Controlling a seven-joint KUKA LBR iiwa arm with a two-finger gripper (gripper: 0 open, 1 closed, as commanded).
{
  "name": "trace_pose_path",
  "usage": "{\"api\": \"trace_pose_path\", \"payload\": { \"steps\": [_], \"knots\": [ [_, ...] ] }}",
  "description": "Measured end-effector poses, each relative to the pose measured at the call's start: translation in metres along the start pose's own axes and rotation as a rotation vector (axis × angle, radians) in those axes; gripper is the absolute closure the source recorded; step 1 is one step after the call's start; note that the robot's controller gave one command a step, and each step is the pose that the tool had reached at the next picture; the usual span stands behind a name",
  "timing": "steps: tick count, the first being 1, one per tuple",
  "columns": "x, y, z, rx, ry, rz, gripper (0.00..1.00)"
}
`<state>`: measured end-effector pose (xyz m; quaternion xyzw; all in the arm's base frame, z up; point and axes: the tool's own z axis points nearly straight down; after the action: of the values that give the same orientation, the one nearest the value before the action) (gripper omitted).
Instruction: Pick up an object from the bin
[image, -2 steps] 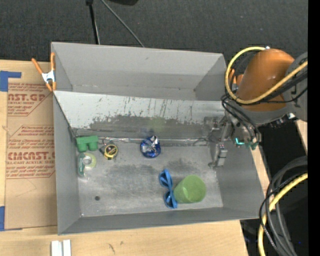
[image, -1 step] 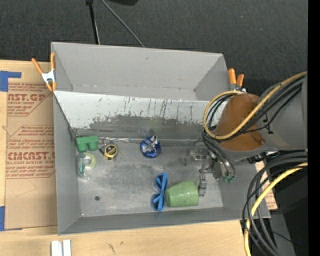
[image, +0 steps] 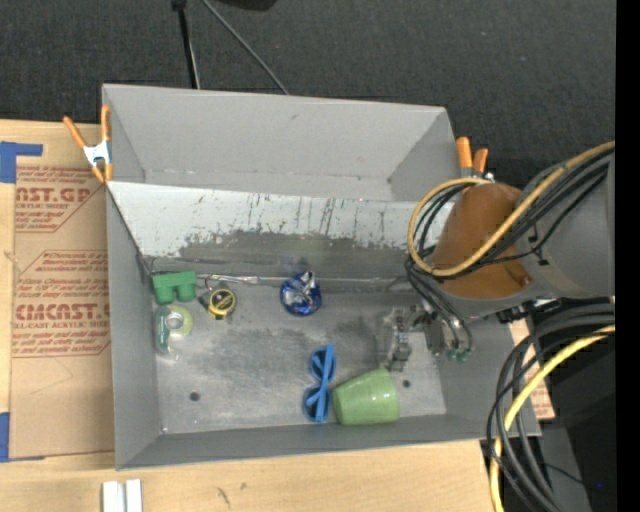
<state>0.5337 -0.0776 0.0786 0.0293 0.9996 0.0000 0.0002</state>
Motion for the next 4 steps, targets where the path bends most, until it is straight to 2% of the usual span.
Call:
{"api": "trace_pose_path", "payload": {
  "steps": [1, 2, 3, 4],
  "knots": [
    [0.0, 0.0, 0.0, 0.0, 0.0, 0.0, 0.0],
    [0.048, 0.018, 0.008, 0.001, -0.011, -0.052, 0.0],
    [0.05, 0.059, 0.007, -0.001, -0.016, -0.105, 0.0],
    [0.055, 0.057, 0.009, 0.0, -0.001, -0.103, 1.0]
  ]
}}
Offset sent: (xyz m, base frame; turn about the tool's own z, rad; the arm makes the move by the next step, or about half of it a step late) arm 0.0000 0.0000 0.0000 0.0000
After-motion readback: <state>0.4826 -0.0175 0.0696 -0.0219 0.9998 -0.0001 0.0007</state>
